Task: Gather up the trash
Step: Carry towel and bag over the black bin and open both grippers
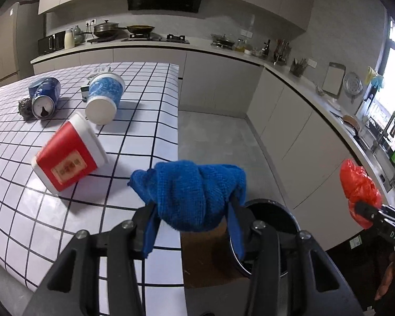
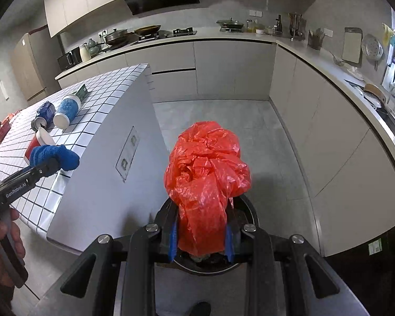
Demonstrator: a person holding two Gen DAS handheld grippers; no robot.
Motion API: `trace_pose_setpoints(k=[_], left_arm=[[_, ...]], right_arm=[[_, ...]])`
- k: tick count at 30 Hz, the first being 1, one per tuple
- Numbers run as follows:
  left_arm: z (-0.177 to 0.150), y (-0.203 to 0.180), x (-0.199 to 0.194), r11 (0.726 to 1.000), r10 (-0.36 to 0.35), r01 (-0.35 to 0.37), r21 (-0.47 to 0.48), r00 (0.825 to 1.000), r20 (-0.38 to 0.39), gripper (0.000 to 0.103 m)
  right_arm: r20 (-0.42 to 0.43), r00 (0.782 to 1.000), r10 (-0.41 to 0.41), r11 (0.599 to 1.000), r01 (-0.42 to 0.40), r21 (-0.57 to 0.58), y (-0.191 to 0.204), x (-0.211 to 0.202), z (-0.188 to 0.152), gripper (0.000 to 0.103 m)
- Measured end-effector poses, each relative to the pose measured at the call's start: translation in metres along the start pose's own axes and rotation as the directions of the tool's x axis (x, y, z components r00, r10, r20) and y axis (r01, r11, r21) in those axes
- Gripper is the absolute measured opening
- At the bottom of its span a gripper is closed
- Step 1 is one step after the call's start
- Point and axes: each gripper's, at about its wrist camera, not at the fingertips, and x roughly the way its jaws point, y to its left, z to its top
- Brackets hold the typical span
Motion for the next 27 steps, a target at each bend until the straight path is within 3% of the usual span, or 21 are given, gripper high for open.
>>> trace_pose_setpoints(k=[10,27], left_arm=[[-0.015,-0.042,0.021,0.999,-0.041,0.042,0.029,0.998,-0.055,0.047],[-0.049,-0.115,0.071,0.997,-0.04,0.052,0.065,0.984,-0.173,0.047]], right_arm=[[-0.062,0.998,0.03,0.999,-0.032,-0.02,-0.003,0.025,-0.01,0.029],[-0.175,0.982,0.074,0.994,-0.088,-0.071,-0.052,0.072,-0.033,0.029]])
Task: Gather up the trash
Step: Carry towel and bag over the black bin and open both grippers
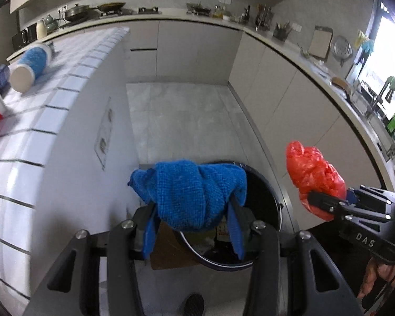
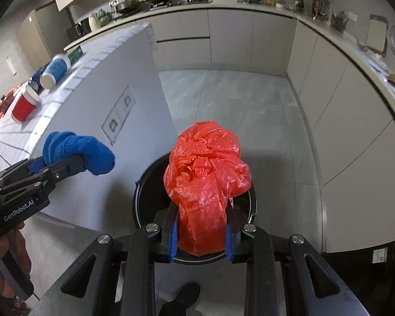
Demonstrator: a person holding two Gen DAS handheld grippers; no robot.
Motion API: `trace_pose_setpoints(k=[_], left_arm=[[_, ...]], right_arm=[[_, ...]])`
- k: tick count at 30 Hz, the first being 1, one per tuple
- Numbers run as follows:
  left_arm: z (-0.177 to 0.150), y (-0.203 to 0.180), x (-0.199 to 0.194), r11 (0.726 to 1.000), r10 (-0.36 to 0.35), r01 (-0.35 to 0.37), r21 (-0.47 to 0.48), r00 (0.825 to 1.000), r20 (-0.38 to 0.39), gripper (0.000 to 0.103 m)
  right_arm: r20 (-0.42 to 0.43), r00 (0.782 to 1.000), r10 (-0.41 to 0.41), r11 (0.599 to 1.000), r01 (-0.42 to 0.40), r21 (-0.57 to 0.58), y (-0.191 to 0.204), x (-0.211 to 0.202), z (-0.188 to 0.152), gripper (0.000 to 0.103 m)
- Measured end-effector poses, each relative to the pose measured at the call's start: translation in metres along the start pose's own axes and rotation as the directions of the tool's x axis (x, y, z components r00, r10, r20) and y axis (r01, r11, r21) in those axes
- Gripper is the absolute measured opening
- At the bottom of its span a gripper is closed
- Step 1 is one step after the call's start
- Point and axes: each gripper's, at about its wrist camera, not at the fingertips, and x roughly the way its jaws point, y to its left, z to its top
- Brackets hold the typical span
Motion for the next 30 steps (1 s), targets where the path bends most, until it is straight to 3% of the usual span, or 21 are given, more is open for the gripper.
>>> trace_pose_setpoints(k=[16,18,19,20,21,22,26,30], left_arm=[[-0.023,-0.019,0.076,0.999,0.003,-0.01,-0.035,0.983,-0.185,0.051],[-0.032,-0.017,0.098,0.998,-0.045,0.034,-0.054,0.971,-0.236,0.059],[-0.04,-0.012,0.113,0.997,-0.035,0.017,-0.071,0.963,-0.266,0.074],[-0.044,-0.009,0.119,0.998,0.014,-0.032,-0.062,0.96,-0.28,0.087],[-0.048,-0.004,0.12,0.995,0.046,-0.069,-0.07,0.958,-0.281,0.09],[-0.051,0.002,0.118,0.992,0.057,-0.085,-0.093,0.96,-0.274,0.091],[-0.057,0.014,0.1,0.984,0.155,-0.172,-0.055,0.959,-0.238,0.095],[-0.055,0.018,0.089,0.984,0.161,-0.174,-0.035,0.959,-0.231,0.096]], right_arm=[[-0.197,0.98,0.043,0.976,-0.083,-0.203,-0.012,0.094,-0.02,0.029],[-0.211,0.977,0.039,0.971,-0.087,-0.224,-0.014,0.108,-0.021,0.03],[-0.223,0.974,0.04,0.962,-0.098,-0.253,-0.014,0.119,-0.022,0.031],[-0.224,0.974,0.03,0.954,-0.095,-0.285,-0.014,0.127,-0.023,0.046],[-0.21,0.977,-0.039,0.943,-0.033,-0.33,-0.015,0.136,-0.028,0.09],[-0.217,0.971,-0.102,0.934,0.019,-0.356,-0.018,0.143,-0.032,0.103],[-0.215,0.97,-0.114,0.95,0.043,-0.31,-0.04,0.138,-0.041,0.103],[-0.198,0.973,-0.119,0.967,0.069,-0.244,-0.052,0.128,-0.042,0.103]])
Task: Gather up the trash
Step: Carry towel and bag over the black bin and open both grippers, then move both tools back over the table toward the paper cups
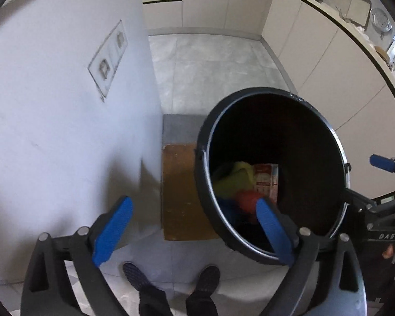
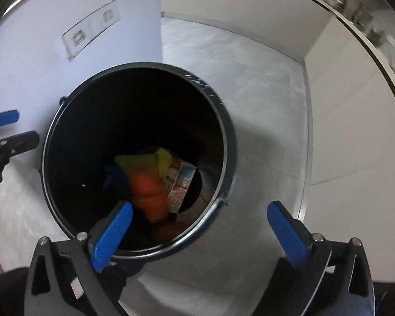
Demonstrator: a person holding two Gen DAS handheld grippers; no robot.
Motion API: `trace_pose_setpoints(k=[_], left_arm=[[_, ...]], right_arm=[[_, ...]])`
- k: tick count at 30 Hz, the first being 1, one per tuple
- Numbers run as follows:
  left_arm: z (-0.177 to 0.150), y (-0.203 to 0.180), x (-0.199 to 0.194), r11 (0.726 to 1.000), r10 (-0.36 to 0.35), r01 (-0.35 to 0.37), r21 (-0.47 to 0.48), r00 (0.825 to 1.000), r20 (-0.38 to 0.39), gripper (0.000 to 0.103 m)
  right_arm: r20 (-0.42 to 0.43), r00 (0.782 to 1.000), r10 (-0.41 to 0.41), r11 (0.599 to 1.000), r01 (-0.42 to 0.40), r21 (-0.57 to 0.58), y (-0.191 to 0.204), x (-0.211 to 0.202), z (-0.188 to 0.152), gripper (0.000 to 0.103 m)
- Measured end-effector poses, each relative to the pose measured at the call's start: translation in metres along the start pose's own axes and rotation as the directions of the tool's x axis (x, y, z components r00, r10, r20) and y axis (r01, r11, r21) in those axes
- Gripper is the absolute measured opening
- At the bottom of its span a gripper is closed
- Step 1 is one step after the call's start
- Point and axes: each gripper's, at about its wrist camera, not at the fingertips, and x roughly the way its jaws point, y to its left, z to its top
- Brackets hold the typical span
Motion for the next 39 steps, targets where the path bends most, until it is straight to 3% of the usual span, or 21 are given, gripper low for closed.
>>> trace_pose_setpoints(k=[9,16,22,39], left_arm=[[0.004,-0.006,-0.052,1.0,-0.012,0.011,0.016,0.996,0.089,0.096],[0.008,0.003,-0.107,0.998,-0.056,0.056,0.005,0.975,0.213,0.096],[0.013,0.015,-0.138,0.999,-0.032,0.039,-0.02,0.956,0.291,0.096],[-0.001,0.066,-0.184,0.994,0.006,0.04,-0.101,0.91,0.415,0.096]], right_arm=[[0.069,0.997,-0.024,0.99,0.014,0.142,-0.007,-0.04,0.007,0.103],[0.158,0.987,-0.029,0.98,-0.003,0.201,-0.002,-0.089,0.021,0.103],[0.21,0.977,-0.027,0.985,-0.01,0.172,0.017,-0.125,0.034,0.103],[0.358,0.934,-0.009,0.996,-0.022,0.082,0.075,-0.198,0.052,0.103]])
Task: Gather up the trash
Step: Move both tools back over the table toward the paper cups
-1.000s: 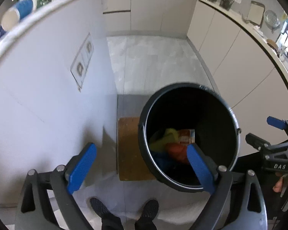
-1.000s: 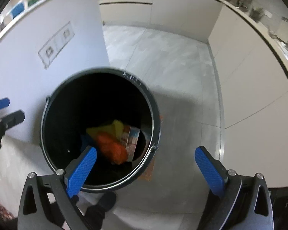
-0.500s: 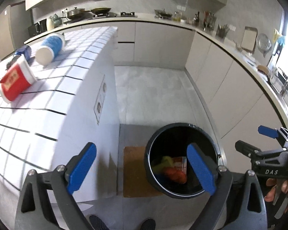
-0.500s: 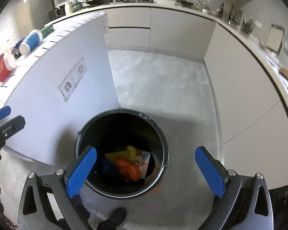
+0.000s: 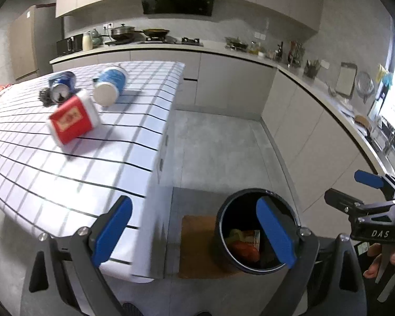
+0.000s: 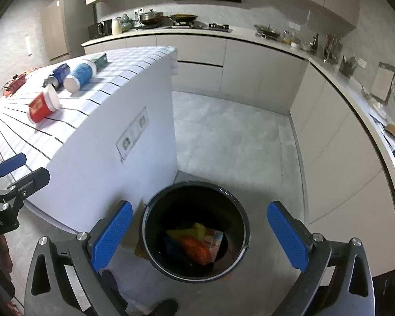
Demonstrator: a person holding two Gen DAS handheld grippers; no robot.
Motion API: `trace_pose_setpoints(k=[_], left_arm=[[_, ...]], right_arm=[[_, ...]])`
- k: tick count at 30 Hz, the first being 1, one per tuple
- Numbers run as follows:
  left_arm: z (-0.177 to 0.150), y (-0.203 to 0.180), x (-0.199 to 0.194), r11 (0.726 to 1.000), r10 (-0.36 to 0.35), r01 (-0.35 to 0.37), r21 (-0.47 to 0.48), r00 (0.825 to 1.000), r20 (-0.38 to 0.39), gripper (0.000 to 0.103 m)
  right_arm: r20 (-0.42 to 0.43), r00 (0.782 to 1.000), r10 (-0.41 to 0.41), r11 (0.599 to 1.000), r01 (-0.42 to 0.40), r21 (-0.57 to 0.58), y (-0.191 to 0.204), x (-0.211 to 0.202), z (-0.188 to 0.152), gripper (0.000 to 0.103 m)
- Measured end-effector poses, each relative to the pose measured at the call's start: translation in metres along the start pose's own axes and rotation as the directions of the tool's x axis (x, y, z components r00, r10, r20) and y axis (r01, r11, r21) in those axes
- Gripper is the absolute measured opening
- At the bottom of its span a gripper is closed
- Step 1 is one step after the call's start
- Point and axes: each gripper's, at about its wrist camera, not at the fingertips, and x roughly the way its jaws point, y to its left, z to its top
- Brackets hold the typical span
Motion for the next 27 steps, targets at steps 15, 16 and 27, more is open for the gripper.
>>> trace_pose_setpoints(k=[15,16,27], left_arm=[[0.026,0.102,-0.02,0.994,0.087,-0.081,-0.067,0.992,0.09,0.096],[0.029,0.109,-0.019,0.994,0.091,-0.085,-0.071,0.992,0.093,0.096],[0.054,0.173,0.014,0.993,0.099,-0.094,-0.067,0.992,0.077,0.096]], right_arm=[[0.079,0.995,0.058,0.997,-0.053,-0.06,0.087,-0.009,0.046,0.103],[0.081,0.995,0.058,0.996,-0.053,-0.065,0.095,-0.008,0.05,0.103],[0.071,0.997,0.027,0.998,-0.023,-0.057,0.141,0.019,0.085,0.103]])
